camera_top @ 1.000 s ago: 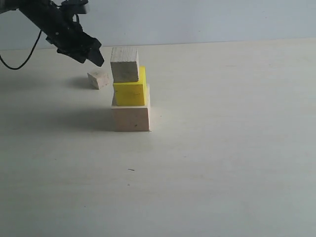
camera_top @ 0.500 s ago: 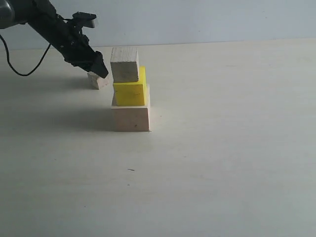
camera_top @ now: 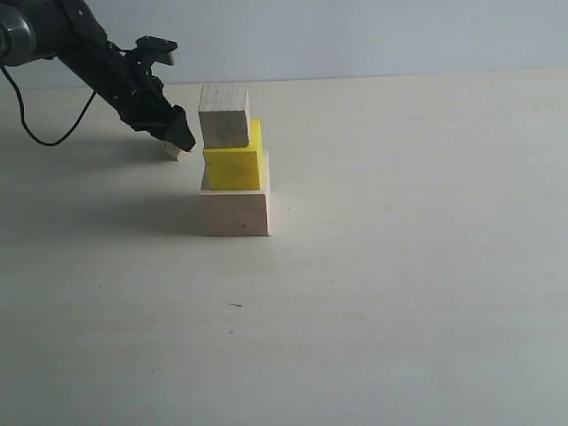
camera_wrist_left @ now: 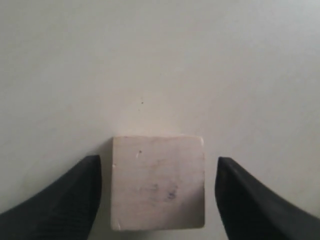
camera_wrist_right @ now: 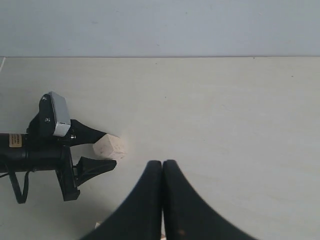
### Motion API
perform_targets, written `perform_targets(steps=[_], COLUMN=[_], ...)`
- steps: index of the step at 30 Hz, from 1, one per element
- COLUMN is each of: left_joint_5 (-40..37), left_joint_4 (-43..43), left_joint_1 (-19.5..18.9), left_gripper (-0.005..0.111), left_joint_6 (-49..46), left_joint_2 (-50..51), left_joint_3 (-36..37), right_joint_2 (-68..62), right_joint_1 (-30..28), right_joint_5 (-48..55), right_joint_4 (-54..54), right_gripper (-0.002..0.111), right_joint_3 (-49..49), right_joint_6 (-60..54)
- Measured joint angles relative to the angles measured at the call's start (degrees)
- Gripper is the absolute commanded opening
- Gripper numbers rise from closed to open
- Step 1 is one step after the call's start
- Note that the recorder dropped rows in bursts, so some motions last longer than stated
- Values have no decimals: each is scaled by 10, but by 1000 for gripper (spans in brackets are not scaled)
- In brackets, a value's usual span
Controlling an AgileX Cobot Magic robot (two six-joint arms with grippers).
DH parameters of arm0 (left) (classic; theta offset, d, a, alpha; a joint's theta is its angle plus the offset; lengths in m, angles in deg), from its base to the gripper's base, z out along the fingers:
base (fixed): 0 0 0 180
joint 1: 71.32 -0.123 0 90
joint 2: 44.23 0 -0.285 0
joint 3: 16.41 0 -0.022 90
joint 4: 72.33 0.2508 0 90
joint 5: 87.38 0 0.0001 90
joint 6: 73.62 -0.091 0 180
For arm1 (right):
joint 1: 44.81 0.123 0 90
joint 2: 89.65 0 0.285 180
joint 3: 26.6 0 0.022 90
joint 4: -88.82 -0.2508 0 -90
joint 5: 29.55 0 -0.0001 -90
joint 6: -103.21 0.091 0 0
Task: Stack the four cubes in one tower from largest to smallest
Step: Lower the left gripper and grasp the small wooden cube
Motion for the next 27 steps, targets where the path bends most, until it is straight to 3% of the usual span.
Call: perform_targets(steps=[7, 14, 23, 27], left_joint_5=[1, 0, -22, -55], left_joint_4=[-8, -12, 1, 30], left_joint_1=[0, 0, -2, -21], left_gripper=[36, 2, 0, 0], left_joint_6=[-1, -2, 10, 35], left_joint_2=[1, 1, -3, -10], left_joint_3=[0, 0, 0, 1], right_joint_2=[0, 0, 0, 0], right_joint_1=[0, 0, 0, 0], right_joint_5=[0, 0, 0, 0], right_joint_4=[0, 0, 0, 0], right_gripper=[0, 0, 0, 0], right_joint_3=[0, 0, 0, 0], right_joint_6=[0, 0, -1, -1])
